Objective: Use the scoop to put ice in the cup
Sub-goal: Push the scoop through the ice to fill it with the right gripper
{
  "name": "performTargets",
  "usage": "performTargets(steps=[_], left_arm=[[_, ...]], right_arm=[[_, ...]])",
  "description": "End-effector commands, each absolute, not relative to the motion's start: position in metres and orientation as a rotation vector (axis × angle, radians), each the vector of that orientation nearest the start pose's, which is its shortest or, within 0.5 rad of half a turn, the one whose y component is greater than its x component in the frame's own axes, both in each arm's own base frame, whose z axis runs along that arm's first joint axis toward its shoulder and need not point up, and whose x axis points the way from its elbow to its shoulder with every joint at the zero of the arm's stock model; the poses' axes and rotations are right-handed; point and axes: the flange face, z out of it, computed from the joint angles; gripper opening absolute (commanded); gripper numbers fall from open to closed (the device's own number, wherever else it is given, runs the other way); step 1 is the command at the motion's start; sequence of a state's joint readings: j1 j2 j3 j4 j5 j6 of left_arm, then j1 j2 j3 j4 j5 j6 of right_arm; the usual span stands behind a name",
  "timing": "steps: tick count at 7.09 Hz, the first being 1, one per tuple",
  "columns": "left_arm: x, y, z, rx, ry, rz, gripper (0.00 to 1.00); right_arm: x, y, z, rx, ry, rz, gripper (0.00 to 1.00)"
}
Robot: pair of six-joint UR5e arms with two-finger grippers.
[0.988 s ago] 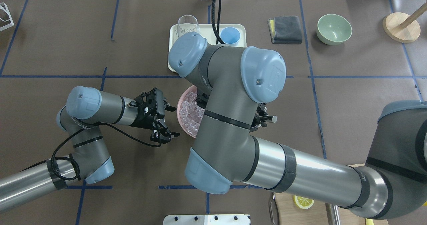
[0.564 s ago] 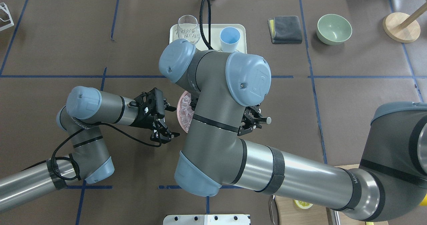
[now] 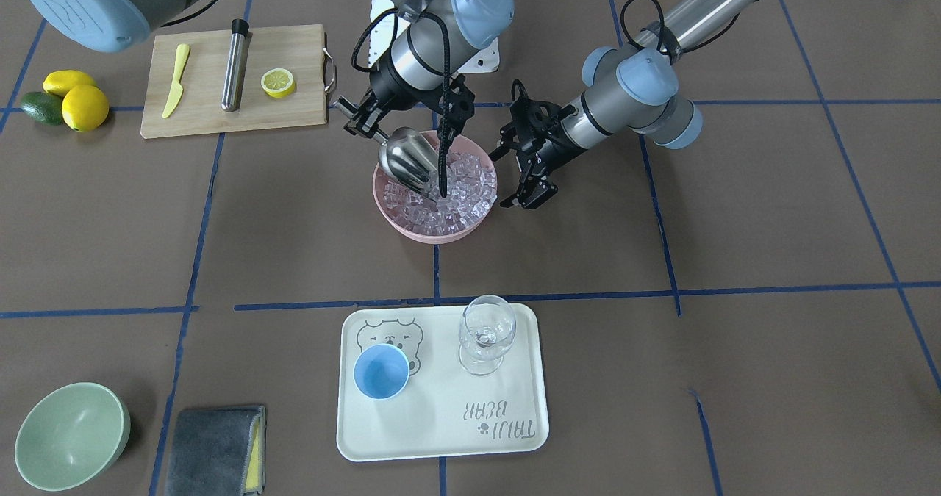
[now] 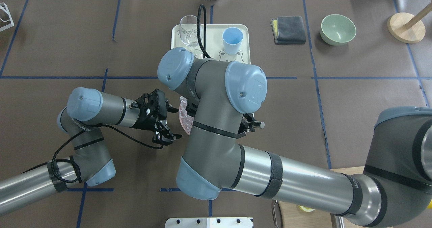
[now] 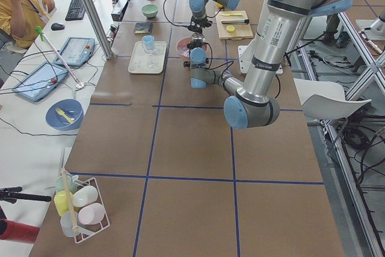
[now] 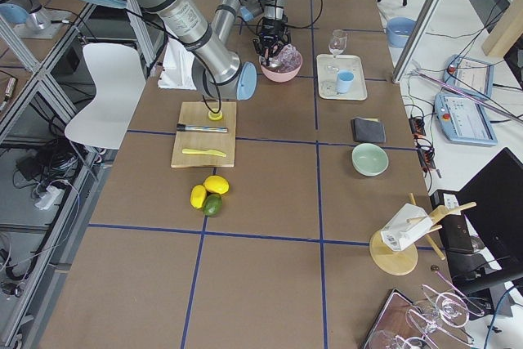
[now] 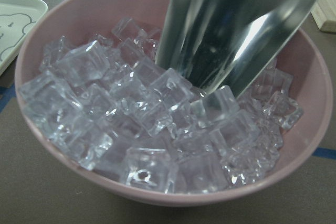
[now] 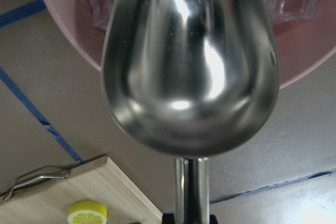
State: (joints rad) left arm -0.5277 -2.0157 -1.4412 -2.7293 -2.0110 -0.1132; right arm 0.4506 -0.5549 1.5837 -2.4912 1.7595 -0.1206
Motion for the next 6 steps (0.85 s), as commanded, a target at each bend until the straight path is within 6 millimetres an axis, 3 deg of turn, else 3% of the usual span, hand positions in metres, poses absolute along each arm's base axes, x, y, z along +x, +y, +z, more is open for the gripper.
performTargets(steps=[1, 4, 6], left_arm=[[0.52, -0.408, 0.333, 1.079, 1.157, 1.062, 1.0], [0.519, -0.409, 0.33, 1.082, 1.16, 1.061, 1.0], [0.519, -0.407, 0.329, 1.085, 1.162, 1.062, 1.0]], right_arm=[[-0.559, -0.399, 0.149, 0.002, -0.234, -1.25, 0.0], [-0.561, -0.402, 0.181, -0.007, -0.273, -1.247, 0.0], [-0.554, -0.414, 0.194, -0.011, -0.317, -1.23, 0.0]])
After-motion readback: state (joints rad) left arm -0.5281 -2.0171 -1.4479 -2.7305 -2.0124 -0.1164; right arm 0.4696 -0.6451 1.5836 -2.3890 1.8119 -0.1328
